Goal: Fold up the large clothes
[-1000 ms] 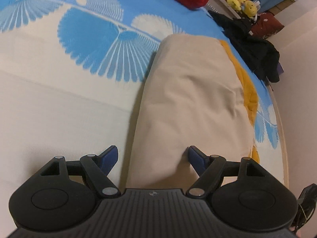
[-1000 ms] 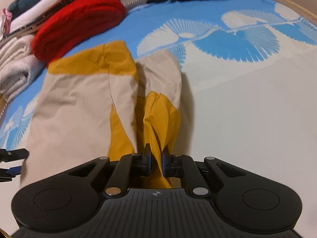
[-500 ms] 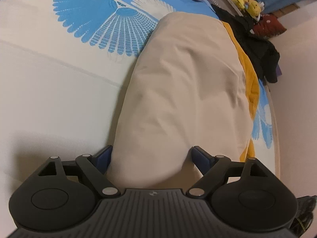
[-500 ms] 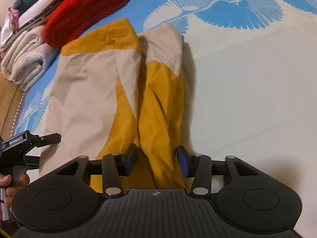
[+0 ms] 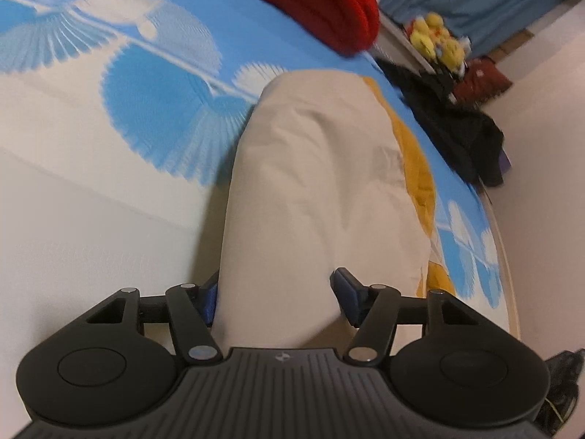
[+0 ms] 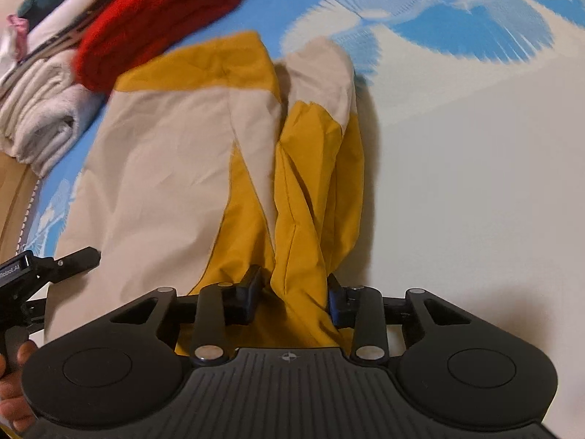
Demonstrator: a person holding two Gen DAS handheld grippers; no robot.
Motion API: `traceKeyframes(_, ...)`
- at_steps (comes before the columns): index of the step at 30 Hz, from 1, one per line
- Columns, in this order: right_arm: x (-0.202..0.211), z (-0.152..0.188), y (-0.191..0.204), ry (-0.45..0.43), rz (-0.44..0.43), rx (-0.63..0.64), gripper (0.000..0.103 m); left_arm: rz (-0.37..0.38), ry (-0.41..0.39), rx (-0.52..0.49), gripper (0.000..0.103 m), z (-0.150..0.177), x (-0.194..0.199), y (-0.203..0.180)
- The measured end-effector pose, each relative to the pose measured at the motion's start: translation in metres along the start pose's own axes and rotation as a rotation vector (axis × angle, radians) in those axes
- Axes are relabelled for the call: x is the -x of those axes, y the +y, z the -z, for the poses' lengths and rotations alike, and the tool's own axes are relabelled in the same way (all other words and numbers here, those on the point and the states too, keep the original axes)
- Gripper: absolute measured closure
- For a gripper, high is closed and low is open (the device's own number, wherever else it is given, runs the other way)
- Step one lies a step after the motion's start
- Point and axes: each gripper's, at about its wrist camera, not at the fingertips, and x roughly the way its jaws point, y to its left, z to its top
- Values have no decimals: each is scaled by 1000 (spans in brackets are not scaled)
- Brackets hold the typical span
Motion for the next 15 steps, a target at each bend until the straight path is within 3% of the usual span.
traceKeyframes(5,-3,-5,23,-73,-104,77,70,-44,3,18,33,-12,6,19)
traceKeyframes(8,-7,-4,22,-62,-41,95,69,-48,28,18,30,-11,10,25)
traceKeyframes(11,9,-9,8,-136,-11,28,69,-47,47,21,29,-11,14,30)
traceKeyframes(15,47,-10,-2,-247,-106,6,68,-45,85,66,28,-4,15,38)
